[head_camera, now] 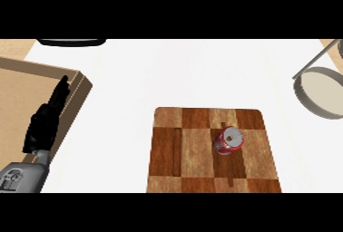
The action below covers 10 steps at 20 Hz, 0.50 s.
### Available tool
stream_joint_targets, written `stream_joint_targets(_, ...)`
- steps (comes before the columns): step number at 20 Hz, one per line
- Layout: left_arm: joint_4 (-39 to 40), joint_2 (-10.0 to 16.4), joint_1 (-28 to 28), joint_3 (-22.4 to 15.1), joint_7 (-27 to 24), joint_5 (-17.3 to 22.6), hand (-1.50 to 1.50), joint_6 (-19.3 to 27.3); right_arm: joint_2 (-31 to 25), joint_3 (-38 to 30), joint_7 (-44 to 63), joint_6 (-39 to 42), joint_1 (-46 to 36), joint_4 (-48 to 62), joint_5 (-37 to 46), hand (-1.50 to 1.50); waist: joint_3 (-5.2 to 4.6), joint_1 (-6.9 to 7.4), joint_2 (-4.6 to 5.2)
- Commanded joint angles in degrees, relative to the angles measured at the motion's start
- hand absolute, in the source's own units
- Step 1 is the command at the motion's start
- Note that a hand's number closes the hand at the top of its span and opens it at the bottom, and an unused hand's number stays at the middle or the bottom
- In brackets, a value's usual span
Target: Pick the eggplant from the cutting board and place it in the tiered basket
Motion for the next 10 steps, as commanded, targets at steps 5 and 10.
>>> stream_joint_targets(5,-0.6,-2.0,2.4,-0.9,-1.4,-1.7,0.0,1.2,5.3,-10.5,-0.3,2.7,2.6,6.3,-9.7,1.5,0.45,0.53,0.47)
stream_joint_targets(10,-4.2,-2.4,0.8,-1.4,3.2,-2.9,0.0,0.9,4.5,-13.6,-8.7,1.2,8.3,8.5,-9.5,-1.5,0.44,0.13,0.29)
